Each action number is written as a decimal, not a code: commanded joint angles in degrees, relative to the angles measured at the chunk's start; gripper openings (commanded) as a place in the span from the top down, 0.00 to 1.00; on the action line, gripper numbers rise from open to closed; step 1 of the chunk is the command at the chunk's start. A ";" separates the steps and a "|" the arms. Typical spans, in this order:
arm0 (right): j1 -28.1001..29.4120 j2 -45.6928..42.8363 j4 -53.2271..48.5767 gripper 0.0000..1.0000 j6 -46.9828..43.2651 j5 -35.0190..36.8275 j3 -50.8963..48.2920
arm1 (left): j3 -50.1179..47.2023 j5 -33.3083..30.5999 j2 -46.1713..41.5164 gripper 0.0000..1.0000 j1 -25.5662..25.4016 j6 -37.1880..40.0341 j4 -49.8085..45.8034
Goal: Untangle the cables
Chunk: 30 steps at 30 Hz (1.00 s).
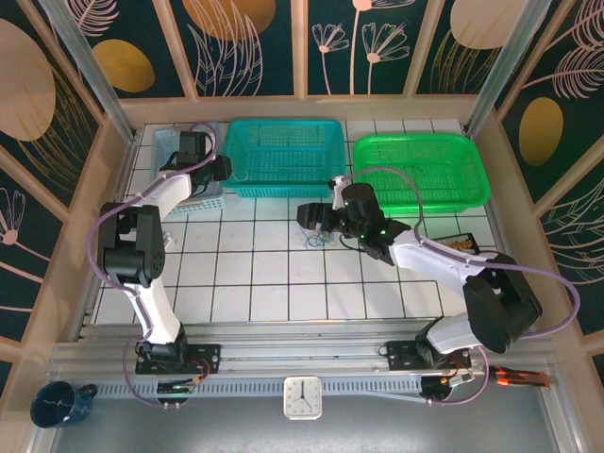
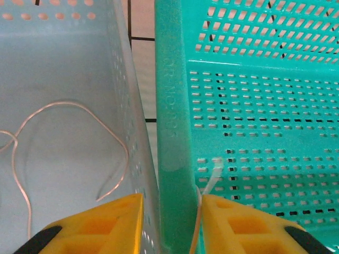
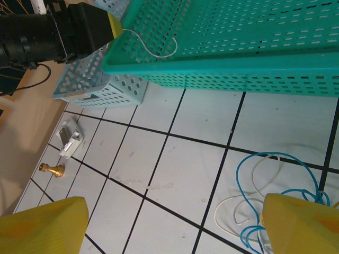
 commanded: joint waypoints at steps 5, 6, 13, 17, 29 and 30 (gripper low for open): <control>-0.56 -0.80 1.76 0.15 0.05 -0.20 -0.82 | 0.47 -0.55 1.35 0.75 0.03 0.65 0.36; -0.50 -0.77 1.76 0.15 0.03 -0.20 -0.87 | 0.38 -0.54 1.26 0.77 -0.02 0.65 0.45; -0.55 -0.62 1.98 0.15 0.14 -0.26 -0.95 | 0.09 -0.12 0.24 0.90 0.00 0.65 0.96; -0.58 -0.45 2.09 0.15 0.23 -0.29 -0.91 | -0.31 0.40 -1.31 0.94 0.01 0.40 1.64; -0.76 1.25 2.64 0.15 -0.01 -0.46 0.26 | -2.59 2.03 -5.65 1.00 0.02 -1.70 4.82; -0.88 1.87 2.66 0.15 -0.26 -0.46 1.00 | -2.77 2.07 -5.76 1.00 0.00 -1.80 5.10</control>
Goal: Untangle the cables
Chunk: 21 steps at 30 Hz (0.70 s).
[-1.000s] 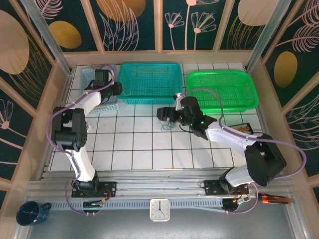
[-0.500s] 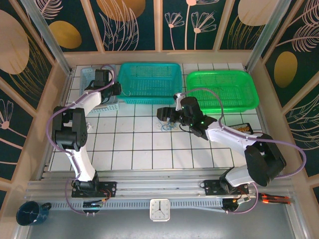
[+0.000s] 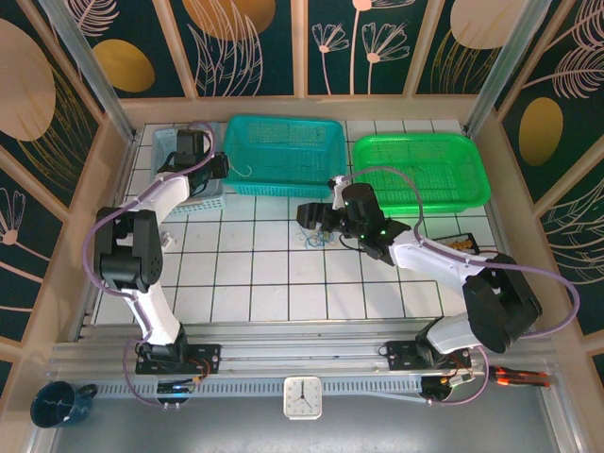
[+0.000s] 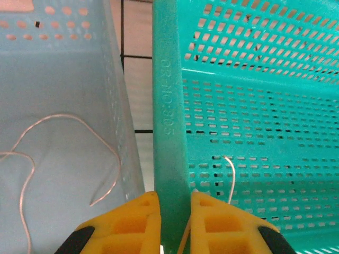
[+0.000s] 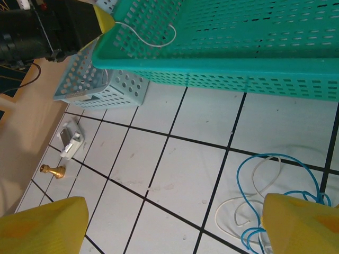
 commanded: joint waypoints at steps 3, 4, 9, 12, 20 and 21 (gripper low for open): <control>-1.92 4.47 2.22 0.15 -0.96 -0.09 4.18 | -1.35 0.93 -2.42 1.00 0.11 -0.62 2.95; -2.64 5.80 2.33 0.15 -0.95 -0.31 5.61 | -1.54 0.81 -2.31 1.00 0.11 -0.69 3.06; -6.29 13.51 3.98 0.15 0.36 -2.81 12.80 | -2.64 0.52 -1.52 0.97 0.17 -0.69 3.69; -7.21 18.29 4.62 0.15 0.97 -4.45 17.06 | -3.17 0.09 -1.36 0.94 0.10 -0.37 3.86; -7.21 27.35 5.06 0.16 1.39 -4.76 23.29 | -4.73 -1.04 -1.80 0.84 0.15 0.08 4.30; -7.20 27.96 5.19 0.16 1.55 -4.68 23.48 | -4.90 -1.28 -1.81 0.84 0.19 0.07 4.32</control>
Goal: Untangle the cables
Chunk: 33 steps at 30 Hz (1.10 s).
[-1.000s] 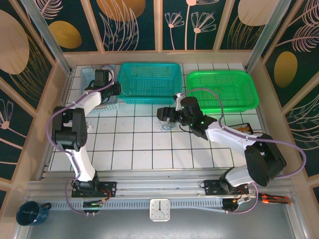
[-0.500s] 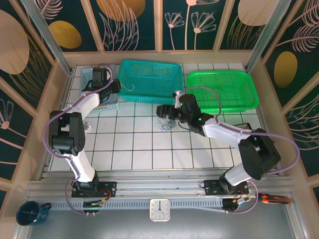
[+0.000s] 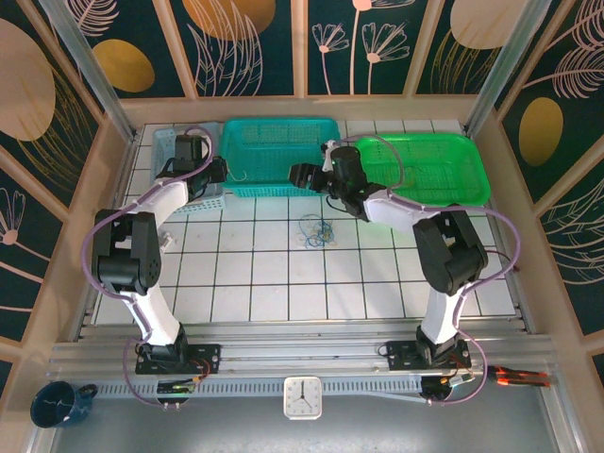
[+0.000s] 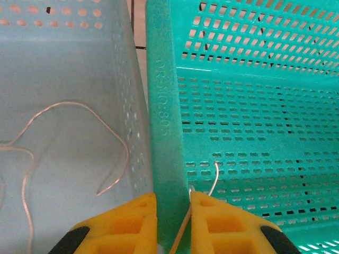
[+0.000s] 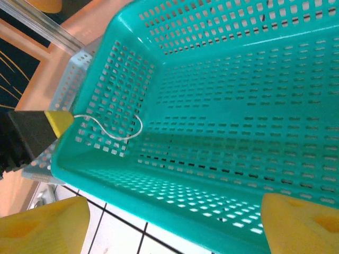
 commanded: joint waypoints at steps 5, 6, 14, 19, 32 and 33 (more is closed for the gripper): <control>0.17 4.26 0.47 0.17 1.74 -1.12 0.86 | -1.55 -0.66 -1.42 0.90 -0.17 0.92 2.17; 0.15 4.38 0.50 0.17 1.72 -1.12 0.88 | -1.63 -0.69 -1.51 0.90 -0.17 0.83 2.30; -1.48 4.87 0.63 0.17 2.16 -1.25 0.75 | -1.81 -0.42 -1.84 0.68 -0.18 0.73 2.88; -1.47 5.12 0.62 0.17 2.33 -1.51 1.06 | -1.90 -0.58 -1.93 0.72 -0.17 0.79 3.04; -1.58 5.50 0.73 0.18 2.96 -2.30 2.24 | -5.85 -1.10 -8.73 0.52 -0.18 -0.19 2.31; -1.56 5.46 0.73 0.18 2.89 -2.39 2.40 | -6.48 -1.26 -9.41 0.51 -0.18 -0.32 2.27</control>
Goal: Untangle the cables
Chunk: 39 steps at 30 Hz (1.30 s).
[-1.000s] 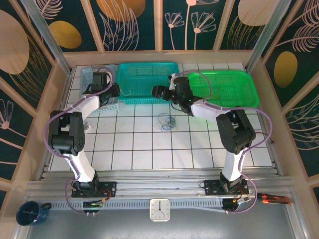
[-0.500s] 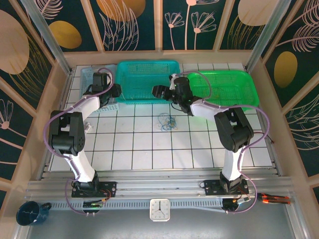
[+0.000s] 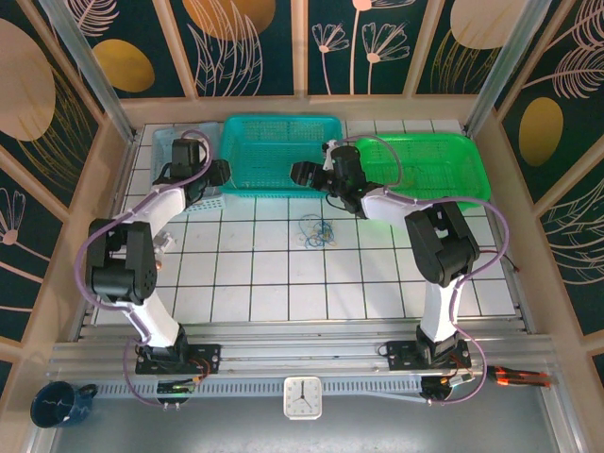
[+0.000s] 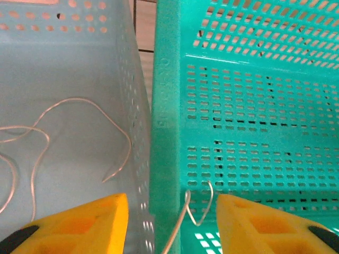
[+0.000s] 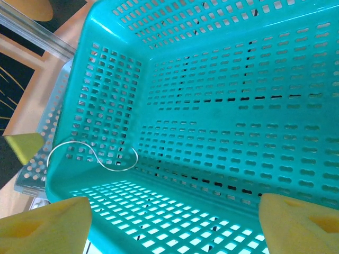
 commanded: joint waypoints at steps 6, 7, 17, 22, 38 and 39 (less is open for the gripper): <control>-0.16 1.81 -2.04 0.18 0.96 -1.39 1.82 | -2.98 0.53 -4.47 0.49 -0.13 0.51 -0.81; -0.16 1.88 -1.97 0.18 0.89 -1.41 1.92 | -2.59 1.49 -3.99 0.48 -0.13 0.73 -1.53; -0.34 1.91 -1.82 0.18 1.11 -1.67 2.03 | -0.82 4.74 -0.55 0.61 -0.13 0.39 -1.83; -0.36 1.73 -1.72 0.18 1.12 -1.76 2.01 | -0.15 3.47 2.15 0.64 -0.13 0.64 -1.77; -0.41 1.87 -1.54 0.18 1.17 -1.81 1.68 | -1.70 0.98 2.01 0.87 -0.13 -0.30 1.17; -0.42 2.02 -1.54 0.18 1.20 -1.85 1.68 | -2.01 0.70 1.66 0.87 -0.13 -0.41 1.54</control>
